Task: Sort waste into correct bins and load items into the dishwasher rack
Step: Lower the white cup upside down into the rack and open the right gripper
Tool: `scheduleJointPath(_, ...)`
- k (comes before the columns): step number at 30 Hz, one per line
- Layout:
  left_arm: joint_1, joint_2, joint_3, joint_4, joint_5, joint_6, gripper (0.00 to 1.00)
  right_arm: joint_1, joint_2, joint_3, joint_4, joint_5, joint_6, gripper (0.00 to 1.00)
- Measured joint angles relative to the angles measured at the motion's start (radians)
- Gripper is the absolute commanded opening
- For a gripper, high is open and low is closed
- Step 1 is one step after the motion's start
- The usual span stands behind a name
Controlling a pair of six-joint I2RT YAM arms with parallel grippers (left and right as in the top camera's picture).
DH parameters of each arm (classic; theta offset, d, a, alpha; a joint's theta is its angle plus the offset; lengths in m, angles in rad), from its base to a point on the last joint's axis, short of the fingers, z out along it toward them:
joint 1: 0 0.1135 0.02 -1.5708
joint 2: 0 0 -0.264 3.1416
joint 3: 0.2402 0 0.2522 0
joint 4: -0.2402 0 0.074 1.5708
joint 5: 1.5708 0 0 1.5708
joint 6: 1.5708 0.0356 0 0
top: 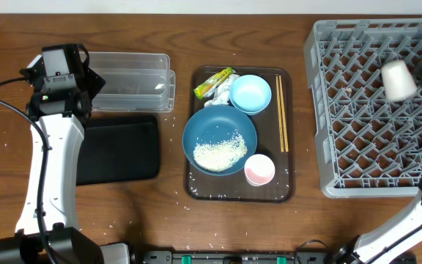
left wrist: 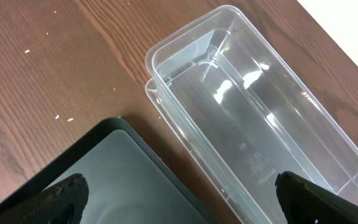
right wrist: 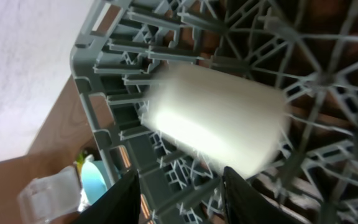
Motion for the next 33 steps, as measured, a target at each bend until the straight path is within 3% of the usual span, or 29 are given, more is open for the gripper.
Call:
scheduleJointPath(12,0.0,0.0,0.0,0.0,0.0,0.0,0.99,0.022,-0.134,0.0,-0.01,0.101,0.027,0.39)
scheduleJointPath(17,0.0,0.0,0.0,0.0,0.0,0.0,0.99,0.106,-0.134,0.0,0.05,0.18,0.029,0.28)
scheduleJointPath(26,0.0,0.0,0.0,0.0,0.0,0.0,0.99,0.28,-0.077,0.0,0.124,0.522,0.101,0.01)
scheduleJointPath(33,0.0,0.0,0.0,0.0,0.0,0.0,0.99,0.285,0.043,0.0,0.125,0.639,0.129,0.01)
